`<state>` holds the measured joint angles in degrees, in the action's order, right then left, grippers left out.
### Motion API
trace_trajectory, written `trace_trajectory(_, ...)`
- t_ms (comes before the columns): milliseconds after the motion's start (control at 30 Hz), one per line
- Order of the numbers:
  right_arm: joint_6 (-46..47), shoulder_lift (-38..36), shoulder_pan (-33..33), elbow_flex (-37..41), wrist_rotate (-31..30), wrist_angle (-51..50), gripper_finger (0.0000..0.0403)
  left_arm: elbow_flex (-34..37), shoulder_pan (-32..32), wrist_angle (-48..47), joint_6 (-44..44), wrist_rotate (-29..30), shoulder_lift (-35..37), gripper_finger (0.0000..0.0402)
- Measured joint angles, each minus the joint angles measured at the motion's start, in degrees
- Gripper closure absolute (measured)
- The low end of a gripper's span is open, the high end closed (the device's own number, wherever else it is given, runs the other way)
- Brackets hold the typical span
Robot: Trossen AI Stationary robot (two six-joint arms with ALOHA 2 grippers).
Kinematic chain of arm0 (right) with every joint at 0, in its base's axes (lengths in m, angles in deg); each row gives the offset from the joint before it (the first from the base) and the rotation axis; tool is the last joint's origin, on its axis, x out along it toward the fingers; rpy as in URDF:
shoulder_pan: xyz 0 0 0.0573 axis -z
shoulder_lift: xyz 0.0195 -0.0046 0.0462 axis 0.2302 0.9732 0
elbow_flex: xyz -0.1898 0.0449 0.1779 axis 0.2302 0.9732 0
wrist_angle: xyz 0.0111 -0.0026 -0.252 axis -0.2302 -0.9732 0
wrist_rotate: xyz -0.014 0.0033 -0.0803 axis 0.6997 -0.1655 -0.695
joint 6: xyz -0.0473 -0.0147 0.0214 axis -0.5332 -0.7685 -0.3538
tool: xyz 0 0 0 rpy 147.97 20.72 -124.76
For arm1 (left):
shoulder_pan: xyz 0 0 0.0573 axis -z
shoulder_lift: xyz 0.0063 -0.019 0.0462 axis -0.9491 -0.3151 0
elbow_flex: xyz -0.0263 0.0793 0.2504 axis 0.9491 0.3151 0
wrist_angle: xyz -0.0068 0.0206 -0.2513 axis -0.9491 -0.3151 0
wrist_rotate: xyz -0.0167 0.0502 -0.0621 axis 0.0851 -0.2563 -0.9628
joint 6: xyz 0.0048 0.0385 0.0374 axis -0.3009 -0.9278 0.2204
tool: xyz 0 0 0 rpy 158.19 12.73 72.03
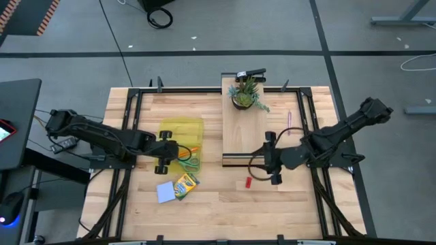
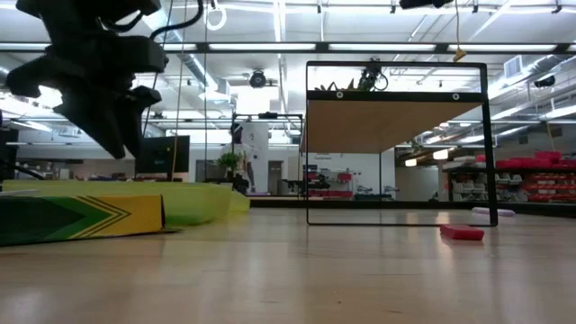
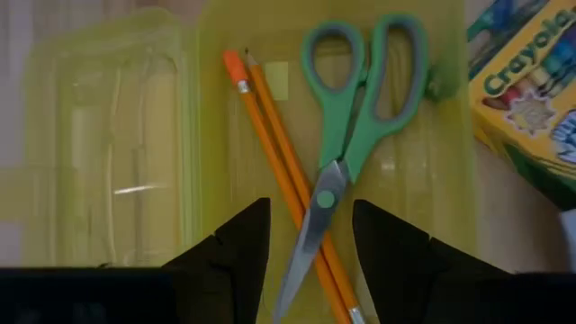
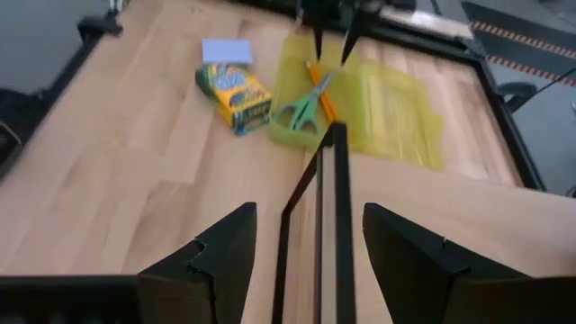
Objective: Pack school essentials
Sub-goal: Put the red eraser into the yellow supply box
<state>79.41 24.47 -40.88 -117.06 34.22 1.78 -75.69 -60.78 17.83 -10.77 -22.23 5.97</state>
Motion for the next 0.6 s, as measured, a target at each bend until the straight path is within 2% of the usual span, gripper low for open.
trace_trajectory(233,-0.65,7.65,-1.08,-0.49,0.28,1.03,0.0192,0.02,0.27,2.09,0.76,-0.18,3.34,0.0235)
trace_trajectory(500,-0.08,15.90,-1.59,-5.10,4.13,-0.03,0.0192,-1.27,0.35,2.57,1.73,-0.24,7.93,0.0235)
trace_trajectory(600,0.80,19.38,-1.61,-8.25,4.67,-3.45,0.0192,-1.97,0.35,2.62,2.10,-0.26,8.95,0.0235)
